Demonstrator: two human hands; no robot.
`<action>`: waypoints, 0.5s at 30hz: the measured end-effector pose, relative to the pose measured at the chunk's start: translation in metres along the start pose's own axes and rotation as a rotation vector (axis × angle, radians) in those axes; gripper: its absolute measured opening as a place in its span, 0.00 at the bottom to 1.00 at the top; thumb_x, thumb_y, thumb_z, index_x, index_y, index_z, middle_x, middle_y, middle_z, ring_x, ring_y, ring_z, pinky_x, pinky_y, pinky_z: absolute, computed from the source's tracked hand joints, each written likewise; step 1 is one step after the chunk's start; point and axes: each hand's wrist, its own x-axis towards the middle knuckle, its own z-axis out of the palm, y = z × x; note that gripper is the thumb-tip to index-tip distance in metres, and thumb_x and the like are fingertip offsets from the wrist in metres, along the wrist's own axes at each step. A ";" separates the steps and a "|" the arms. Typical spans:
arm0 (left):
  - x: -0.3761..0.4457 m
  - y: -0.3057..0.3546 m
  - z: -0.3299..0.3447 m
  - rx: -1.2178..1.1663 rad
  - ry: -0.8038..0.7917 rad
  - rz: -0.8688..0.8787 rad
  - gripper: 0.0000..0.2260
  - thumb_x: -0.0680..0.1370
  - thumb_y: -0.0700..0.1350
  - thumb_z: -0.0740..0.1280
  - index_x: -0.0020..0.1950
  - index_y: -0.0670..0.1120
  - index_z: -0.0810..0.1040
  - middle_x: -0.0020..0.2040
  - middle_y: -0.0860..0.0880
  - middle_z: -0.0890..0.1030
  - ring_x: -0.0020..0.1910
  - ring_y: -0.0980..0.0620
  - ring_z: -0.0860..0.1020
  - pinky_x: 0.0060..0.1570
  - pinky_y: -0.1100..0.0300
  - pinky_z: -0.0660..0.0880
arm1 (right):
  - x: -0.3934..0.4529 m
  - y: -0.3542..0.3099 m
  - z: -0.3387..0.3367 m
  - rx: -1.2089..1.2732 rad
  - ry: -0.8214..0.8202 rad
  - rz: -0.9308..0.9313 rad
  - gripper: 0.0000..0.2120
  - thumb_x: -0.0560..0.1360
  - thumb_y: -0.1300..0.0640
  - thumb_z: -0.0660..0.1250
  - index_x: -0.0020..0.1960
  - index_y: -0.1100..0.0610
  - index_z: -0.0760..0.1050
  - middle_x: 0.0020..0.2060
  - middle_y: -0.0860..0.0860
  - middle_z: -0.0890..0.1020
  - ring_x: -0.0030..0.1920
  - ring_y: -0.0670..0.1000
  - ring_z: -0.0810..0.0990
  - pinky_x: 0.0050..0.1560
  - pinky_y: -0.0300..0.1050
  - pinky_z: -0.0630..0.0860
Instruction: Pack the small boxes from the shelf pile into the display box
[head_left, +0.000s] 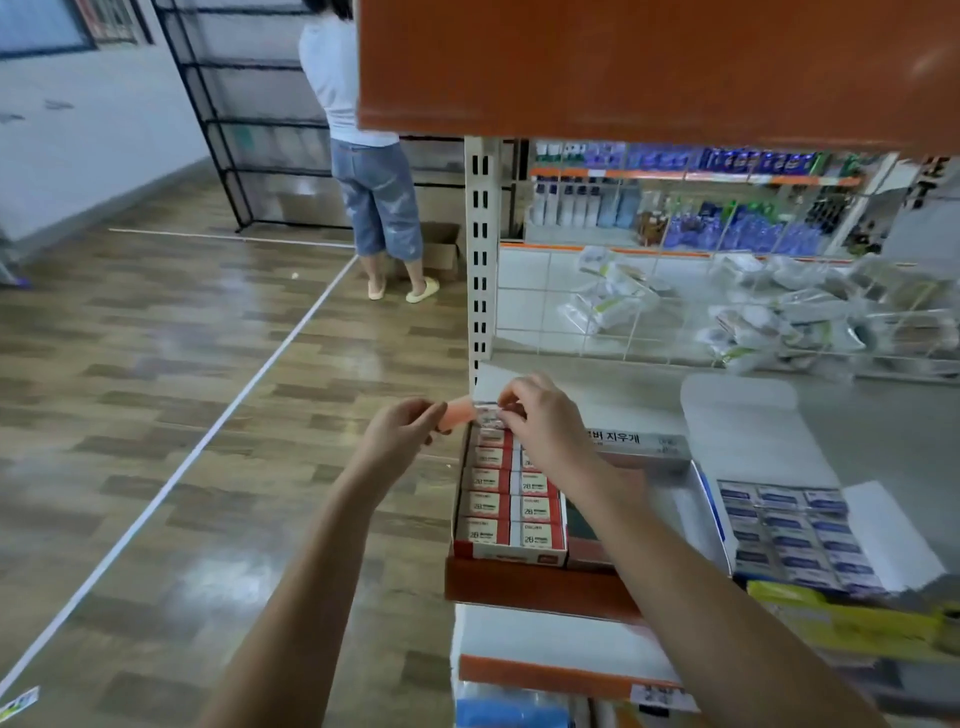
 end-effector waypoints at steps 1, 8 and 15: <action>0.000 -0.001 0.000 -0.014 0.003 -0.003 0.06 0.79 0.47 0.63 0.49 0.50 0.79 0.35 0.56 0.80 0.32 0.60 0.74 0.33 0.67 0.68 | 0.000 -0.001 0.001 -0.005 0.012 0.000 0.05 0.75 0.61 0.67 0.50 0.61 0.77 0.50 0.53 0.77 0.45 0.51 0.78 0.49 0.43 0.77; -0.006 -0.003 -0.001 -0.110 -0.005 -0.018 0.06 0.79 0.45 0.62 0.49 0.49 0.79 0.36 0.54 0.81 0.31 0.60 0.73 0.32 0.68 0.69 | -0.001 -0.003 0.006 -0.120 -0.008 -0.016 0.06 0.76 0.60 0.65 0.50 0.62 0.78 0.47 0.54 0.78 0.43 0.51 0.78 0.48 0.45 0.77; -0.010 -0.003 -0.002 -0.113 -0.035 -0.020 0.06 0.80 0.45 0.62 0.48 0.51 0.78 0.37 0.54 0.81 0.33 0.59 0.73 0.35 0.66 0.69 | 0.001 -0.005 0.007 -0.326 -0.081 -0.064 0.06 0.77 0.65 0.62 0.51 0.61 0.77 0.46 0.53 0.77 0.44 0.52 0.77 0.47 0.47 0.78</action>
